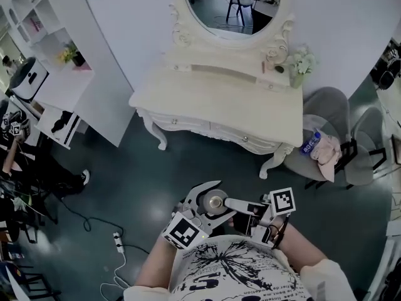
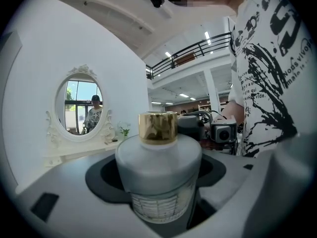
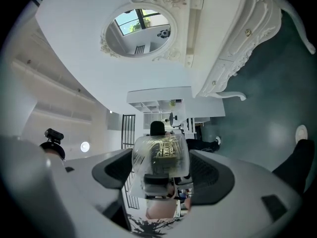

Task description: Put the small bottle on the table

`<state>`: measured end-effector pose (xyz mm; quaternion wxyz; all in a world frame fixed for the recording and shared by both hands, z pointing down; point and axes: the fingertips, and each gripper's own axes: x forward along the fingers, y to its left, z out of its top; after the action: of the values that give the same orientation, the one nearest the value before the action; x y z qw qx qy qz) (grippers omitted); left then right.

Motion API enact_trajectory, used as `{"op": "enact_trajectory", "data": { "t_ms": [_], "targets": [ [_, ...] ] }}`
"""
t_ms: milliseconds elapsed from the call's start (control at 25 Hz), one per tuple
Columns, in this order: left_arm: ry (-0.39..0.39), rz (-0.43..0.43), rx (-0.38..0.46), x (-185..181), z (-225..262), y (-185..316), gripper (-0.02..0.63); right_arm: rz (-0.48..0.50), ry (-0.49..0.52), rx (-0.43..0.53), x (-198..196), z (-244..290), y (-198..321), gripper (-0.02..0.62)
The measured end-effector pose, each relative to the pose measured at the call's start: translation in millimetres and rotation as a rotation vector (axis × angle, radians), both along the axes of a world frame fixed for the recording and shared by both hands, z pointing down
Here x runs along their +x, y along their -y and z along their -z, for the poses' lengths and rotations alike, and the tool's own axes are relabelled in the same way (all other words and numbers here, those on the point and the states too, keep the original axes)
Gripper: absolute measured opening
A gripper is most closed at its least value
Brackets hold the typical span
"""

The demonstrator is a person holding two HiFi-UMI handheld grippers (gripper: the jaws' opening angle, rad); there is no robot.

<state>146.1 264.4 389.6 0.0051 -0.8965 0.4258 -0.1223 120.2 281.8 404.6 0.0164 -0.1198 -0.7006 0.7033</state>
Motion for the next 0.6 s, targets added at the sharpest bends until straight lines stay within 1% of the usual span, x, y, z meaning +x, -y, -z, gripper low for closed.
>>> {"op": "enact_trajectory", "data": {
  "t_ms": [160, 320, 600],
  "targets": [
    [0.002, -0.024, -0.005, -45, 2, 25, 0.353, -0.029, 0.005, -0.007, -46, 2, 25, 0.368],
    [0.011, -0.042, -0.007, -83, 4, 47, 0.353, -0.042, 0.009, -0.004, -84, 4, 48, 0.368],
    [0.015, -0.028, 0.005, -129, 5, 87, 0.353, -0.024, 0.018, -0.003, -130, 4, 87, 0.368]
  ]
}}
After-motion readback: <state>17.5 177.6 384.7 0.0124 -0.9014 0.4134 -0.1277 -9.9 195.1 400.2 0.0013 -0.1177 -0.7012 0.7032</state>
